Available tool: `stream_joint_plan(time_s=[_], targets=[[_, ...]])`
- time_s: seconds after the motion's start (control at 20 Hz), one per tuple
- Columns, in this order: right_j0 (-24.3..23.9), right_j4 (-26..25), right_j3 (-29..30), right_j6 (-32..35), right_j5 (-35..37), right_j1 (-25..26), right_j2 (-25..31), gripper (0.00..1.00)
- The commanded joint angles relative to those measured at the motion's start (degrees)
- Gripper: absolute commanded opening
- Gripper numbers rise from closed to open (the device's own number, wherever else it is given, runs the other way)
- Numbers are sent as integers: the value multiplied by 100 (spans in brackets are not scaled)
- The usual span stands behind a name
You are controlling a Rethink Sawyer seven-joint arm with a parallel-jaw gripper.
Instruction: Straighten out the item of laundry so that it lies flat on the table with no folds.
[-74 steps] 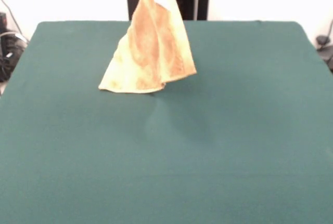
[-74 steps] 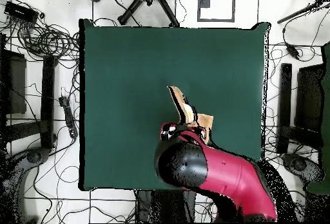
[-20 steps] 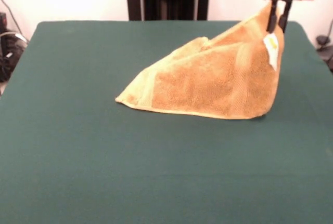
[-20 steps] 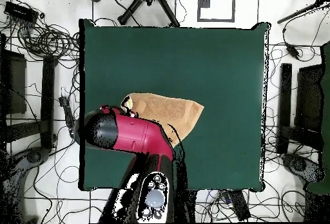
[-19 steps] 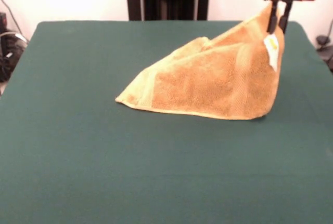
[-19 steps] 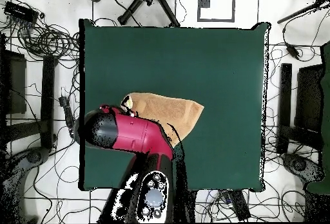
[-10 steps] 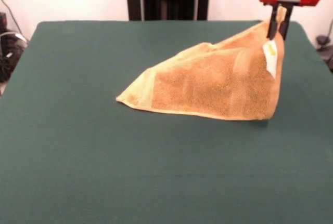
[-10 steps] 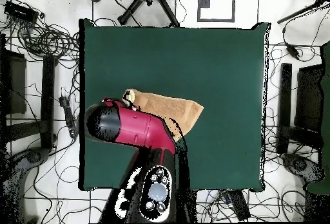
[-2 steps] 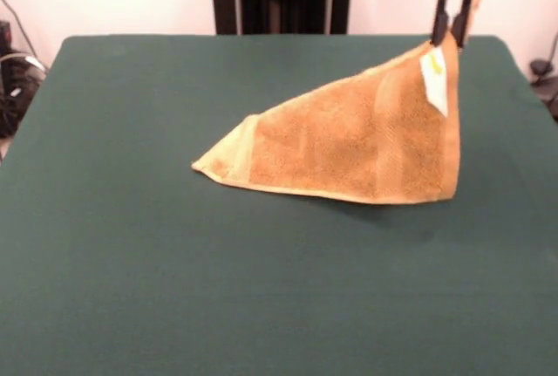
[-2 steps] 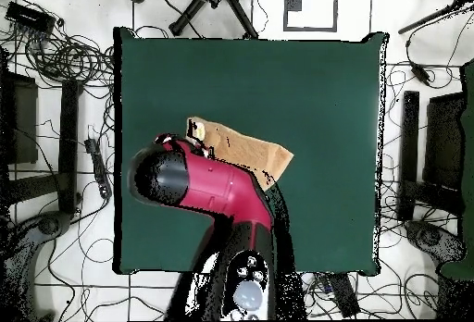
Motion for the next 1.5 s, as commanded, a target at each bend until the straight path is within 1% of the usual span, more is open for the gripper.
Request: stream_joint_plan(time_s=[0.05, 0.15, 0.3, 0.4, 0.5, 0.65, 0.75, 0.85, 1.05, 1.25, 1.3, 1.5], targets=[[121, -263, 334, 995, 819, -201, -194, 100], [180, -208, 320, 1134, 743, -164, -183, 100], [354, -142, 222, 1379, 622, -51, -315, 100], [349, 61, 388, 1543, 500, -76, -272, 100], [362, 38, 339, 1452, 439, -24, -273, 100], [227, -11, 467, 1181, 300, -112, -169, 100], [236, -97, 400, 1120, 394, -139, -248, 100], [210, -98, 568, 1075, 375, -274, -237, 100], [374, -290, 775, 1165, 395, -535, -634, 100], [86, -479, 916, 979, -47, -374, -600, 100], [-31, -480, 973, 929, -194, -318, -500, 100], [-235, -616, 911, 933, -902, 71, -302, 100]])
